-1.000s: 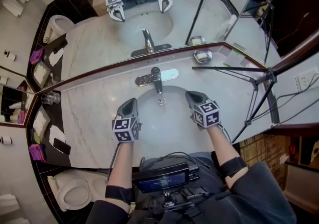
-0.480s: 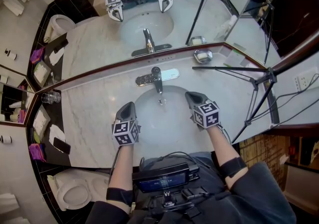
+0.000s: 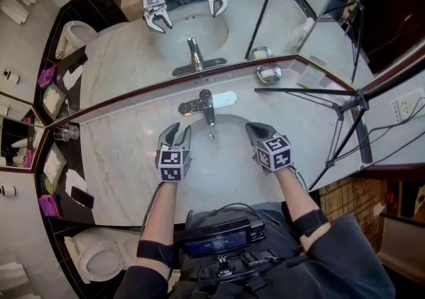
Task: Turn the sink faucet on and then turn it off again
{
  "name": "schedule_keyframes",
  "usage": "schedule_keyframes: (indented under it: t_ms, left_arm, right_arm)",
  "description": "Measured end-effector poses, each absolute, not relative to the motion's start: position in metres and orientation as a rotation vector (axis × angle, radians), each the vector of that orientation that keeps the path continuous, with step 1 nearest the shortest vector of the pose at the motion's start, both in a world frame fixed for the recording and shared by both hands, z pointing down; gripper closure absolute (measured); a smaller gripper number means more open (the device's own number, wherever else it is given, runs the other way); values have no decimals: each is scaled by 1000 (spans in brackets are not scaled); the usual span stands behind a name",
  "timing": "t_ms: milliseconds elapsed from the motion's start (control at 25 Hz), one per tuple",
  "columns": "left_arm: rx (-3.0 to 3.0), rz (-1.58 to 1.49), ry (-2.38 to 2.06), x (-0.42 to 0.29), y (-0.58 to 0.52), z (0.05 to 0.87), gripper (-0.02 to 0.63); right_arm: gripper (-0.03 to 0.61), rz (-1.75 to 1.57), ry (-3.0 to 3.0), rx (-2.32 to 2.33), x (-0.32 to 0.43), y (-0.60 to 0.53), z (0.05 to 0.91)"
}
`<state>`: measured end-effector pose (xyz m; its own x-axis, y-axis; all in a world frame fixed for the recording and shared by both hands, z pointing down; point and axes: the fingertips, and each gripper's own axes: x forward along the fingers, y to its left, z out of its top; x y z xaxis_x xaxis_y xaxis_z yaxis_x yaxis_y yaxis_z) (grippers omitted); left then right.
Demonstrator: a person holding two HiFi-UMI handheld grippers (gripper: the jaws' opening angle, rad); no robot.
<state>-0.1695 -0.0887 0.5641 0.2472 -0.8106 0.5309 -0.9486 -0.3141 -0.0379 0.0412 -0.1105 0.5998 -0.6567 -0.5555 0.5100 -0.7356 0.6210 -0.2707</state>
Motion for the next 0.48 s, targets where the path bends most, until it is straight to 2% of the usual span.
schedule_keyframes:
  t_ms: [120,480]
  left_arm:
    - [2337,801,-1552,-150,-107,562,449]
    - [2607,1381,-1298,-108,-148,593,437]
  right_arm:
    - [560,662,-2465,1036,44,-112,601]
    - [560,682,-2450,1052,51,-116,607]
